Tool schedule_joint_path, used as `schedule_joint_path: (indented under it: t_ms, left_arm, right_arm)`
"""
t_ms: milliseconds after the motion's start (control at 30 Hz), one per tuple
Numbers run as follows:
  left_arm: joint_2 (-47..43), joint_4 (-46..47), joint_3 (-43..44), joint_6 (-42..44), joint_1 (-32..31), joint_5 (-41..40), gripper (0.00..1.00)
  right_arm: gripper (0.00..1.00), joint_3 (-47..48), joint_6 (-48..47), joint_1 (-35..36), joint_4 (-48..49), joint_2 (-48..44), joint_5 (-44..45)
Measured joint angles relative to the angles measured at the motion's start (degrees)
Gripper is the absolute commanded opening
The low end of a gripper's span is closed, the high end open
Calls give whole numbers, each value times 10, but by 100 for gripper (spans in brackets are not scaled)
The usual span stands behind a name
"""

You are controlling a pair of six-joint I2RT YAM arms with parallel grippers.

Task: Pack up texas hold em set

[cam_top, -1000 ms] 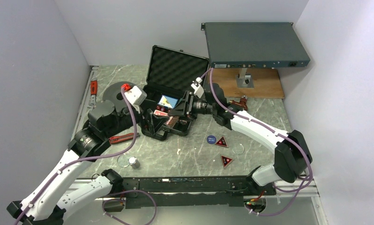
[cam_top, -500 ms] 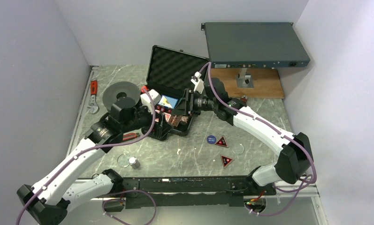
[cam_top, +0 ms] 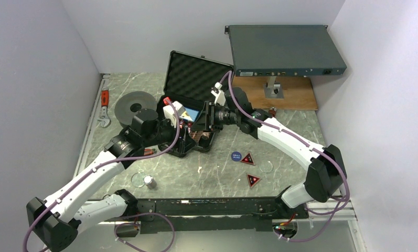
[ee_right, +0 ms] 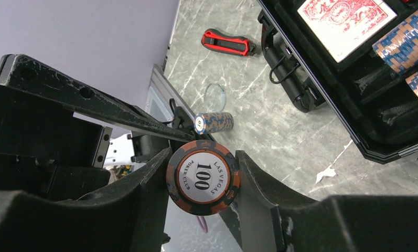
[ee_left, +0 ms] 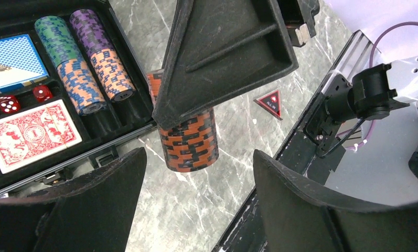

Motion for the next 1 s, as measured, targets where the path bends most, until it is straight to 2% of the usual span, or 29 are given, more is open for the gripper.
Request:
schedule_joint_path:
  t_ms: [500,733,800,867,933,1000]
  left_arm:
    - [60,14,0,-21,0,3,65]
    - [67,39,1,-23,0,6,66]
    - [71,39,1,-23,0,6,64]
    - [73,40,1,-23,0,7,54]
    - [75,40,1,-26,0,11,37]
    - [78,42,1,-25,-1,15,23]
  right_arm:
    - [0,13,-4,0,-7,0,-4]
    - [0,17,-8,0,-8,0,-6]
    - [0,17,-9,0,-8,0,-6]
    - [0,17,-9,0,-8,0,-6]
    - [0,17,-9,0,-10,0,-5]
    - [0,17,-10,0,-12,0,-2]
